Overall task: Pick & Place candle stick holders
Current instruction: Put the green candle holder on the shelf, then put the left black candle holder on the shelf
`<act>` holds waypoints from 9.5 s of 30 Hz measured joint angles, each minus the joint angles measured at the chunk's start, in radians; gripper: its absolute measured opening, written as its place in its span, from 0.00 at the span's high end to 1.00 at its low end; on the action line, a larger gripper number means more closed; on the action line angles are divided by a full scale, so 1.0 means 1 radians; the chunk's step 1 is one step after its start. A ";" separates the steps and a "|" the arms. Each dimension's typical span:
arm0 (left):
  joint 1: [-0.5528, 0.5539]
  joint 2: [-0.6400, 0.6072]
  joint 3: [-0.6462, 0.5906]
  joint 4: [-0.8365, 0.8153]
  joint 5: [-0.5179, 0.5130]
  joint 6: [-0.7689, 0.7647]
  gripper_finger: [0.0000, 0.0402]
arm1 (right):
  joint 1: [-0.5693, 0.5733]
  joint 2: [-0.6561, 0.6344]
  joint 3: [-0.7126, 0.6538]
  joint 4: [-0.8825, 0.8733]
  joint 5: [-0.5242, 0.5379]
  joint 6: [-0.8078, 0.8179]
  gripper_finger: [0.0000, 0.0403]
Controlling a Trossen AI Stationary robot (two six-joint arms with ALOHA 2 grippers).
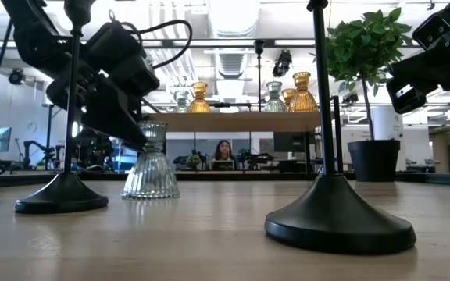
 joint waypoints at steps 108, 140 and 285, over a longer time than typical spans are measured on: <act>0.272 -0.313 0.237 -0.275 -0.840 -0.207 0.65 | 0.000 0.001 0.000 0.000 0.000 0.000 0.98; 0.315 -0.305 0.237 -0.224 -0.733 -0.227 0.53 | 0.000 0.001 0.000 0.000 0.000 0.000 0.98; -0.310 -0.363 0.052 -0.297 -0.037 0.080 0.37 | 0.000 0.000 0.000 0.000 0.000 0.000 0.98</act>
